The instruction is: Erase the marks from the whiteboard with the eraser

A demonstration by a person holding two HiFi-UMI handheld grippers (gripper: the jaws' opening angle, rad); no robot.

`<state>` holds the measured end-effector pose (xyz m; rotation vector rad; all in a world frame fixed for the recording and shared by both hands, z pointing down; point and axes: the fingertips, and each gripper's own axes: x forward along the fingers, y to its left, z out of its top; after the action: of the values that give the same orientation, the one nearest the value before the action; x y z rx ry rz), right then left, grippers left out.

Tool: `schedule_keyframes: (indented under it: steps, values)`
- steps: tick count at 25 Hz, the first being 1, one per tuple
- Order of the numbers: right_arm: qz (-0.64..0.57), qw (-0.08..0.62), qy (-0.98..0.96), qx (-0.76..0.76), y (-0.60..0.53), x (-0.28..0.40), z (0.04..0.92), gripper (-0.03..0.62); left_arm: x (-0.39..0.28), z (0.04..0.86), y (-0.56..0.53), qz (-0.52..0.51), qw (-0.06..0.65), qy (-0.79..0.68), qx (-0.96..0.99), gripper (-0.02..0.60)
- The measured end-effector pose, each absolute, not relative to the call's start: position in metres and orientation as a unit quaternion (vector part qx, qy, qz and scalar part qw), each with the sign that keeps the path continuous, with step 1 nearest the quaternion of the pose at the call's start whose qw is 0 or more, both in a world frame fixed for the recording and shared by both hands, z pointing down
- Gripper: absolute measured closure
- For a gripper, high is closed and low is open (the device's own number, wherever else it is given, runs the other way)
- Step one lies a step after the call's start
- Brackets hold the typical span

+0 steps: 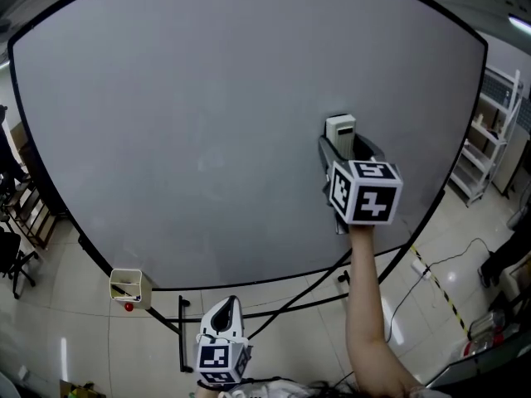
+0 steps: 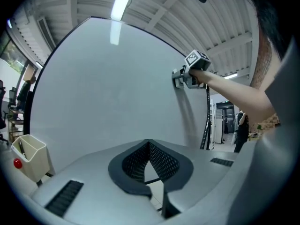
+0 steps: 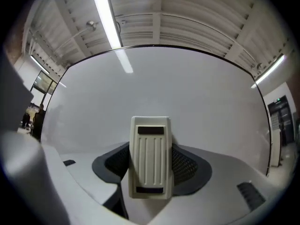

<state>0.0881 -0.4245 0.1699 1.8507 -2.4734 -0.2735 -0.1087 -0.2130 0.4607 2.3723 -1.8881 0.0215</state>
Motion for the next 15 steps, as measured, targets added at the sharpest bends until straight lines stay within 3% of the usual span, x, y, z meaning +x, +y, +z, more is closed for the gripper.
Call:
schedule_keyframes:
  steps: [4,6,8,12,15]
  values:
    - [-0.147,0.151,-0.83,0.516,-0.394,-0.027,0.259,0.321,-0.108,0.461,-0.214,0.011,0.053,-0.622,0.781,0.591]
    - [-0.191,0.195,-0.824,0.497,-0.39,-0.051,0.288,0.321,-0.102,0.458,-0.212,0.012,0.045,-0.615,0.787,0.591]
    - [-0.165,0.178,-0.822,0.515,-0.399,-0.02,0.285,0.321,-0.096,0.455,-0.207,0.009,0.038,-0.609,0.792,0.591]
    - [-0.019,0.072,-0.794,0.603,-0.432,0.105,0.27,0.321,-0.106,0.455,-0.197,0.011,0.042,-0.618,0.785,0.591]
    - [0.0,0.071,-0.819,0.57,-0.416,0.056,0.29,0.321,-0.119,0.463,-0.193,0.017,0.055,-0.631,0.773,0.591]
